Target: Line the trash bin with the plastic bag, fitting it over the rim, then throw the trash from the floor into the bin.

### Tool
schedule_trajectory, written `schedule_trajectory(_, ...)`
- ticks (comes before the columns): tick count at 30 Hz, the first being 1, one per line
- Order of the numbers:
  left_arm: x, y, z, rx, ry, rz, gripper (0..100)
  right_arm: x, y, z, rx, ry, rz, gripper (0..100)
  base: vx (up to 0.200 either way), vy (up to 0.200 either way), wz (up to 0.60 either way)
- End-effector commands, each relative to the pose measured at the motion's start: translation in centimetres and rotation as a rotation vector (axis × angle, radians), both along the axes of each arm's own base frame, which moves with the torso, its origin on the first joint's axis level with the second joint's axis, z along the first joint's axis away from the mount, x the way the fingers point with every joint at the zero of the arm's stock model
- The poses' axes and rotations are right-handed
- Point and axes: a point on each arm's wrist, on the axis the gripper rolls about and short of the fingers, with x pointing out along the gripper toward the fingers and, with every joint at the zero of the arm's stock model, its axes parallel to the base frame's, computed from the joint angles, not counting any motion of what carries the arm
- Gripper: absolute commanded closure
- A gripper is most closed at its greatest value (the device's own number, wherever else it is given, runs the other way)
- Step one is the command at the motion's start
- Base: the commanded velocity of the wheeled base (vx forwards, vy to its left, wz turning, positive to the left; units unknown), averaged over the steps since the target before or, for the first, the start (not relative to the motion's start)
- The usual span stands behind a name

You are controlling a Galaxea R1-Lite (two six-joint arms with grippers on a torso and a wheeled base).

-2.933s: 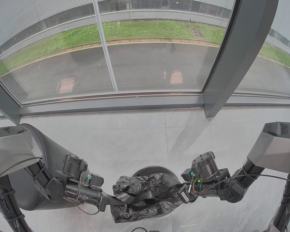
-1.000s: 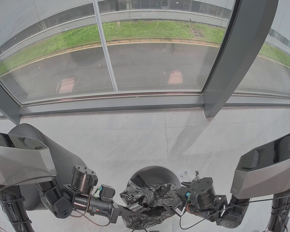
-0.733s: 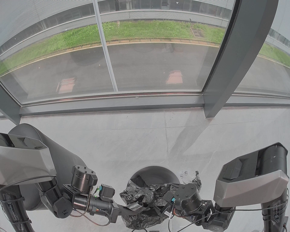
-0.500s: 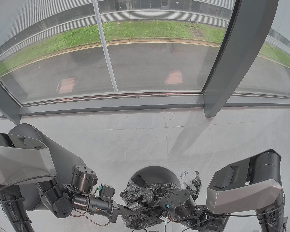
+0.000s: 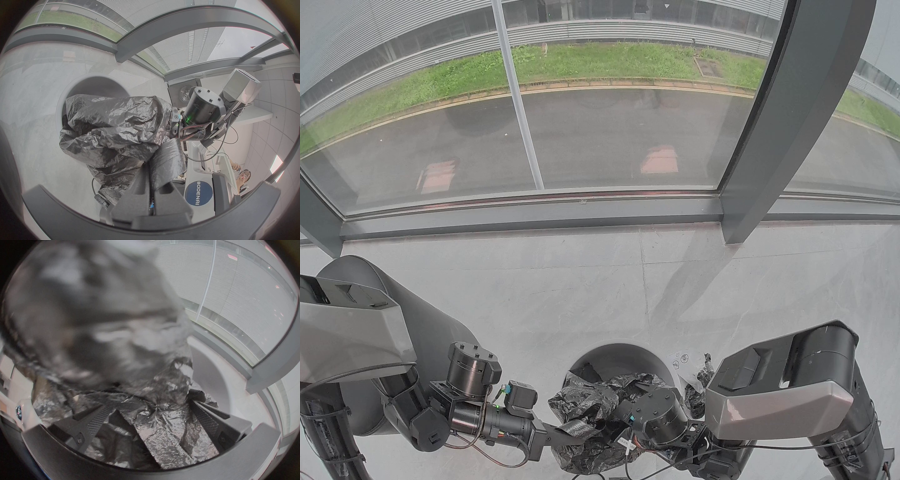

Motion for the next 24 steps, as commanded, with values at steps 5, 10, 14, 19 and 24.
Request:
schedule_trajectory(5, 0.0, 0.0, 0.0, -0.001, -0.001, 0.000, 100, 0.9, 0.6, 0.0, 0.023, -0.048, -0.051, 0, 0.000, 0.000, 0.00)
schedule_trajectory(10, 0.1, 0.1, 0.1, -0.002, -0.003, 0.006, 100, 0.7, 0.1, 1.1, 0.064, -0.109, -0.084, 0, 0.000, 0.000, 0.00)
schedule_trajectory(14, 0.2, 0.4, 0.1, -0.002, -0.003, 0.017, 100, -0.2, -1.0, 2.3, 0.072, -0.121, -0.093, 0, 0.000, 0.000, 0.00)
schedule_trajectory(19, 0.3, 0.6, 0.2, -0.007, -0.013, 0.026, 100, -1.2, -2.4, 3.0, 0.086, -0.132, -0.095, 0, 0.000, 0.000, 0.00)
schedule_trajectory(24, 0.5, 0.7, -0.1, -0.022, -0.045, 0.036, 100, -2.1, -3.9, 3.4, 0.094, -0.136, -0.106, 0, 0.000, 0.000, 0.00)
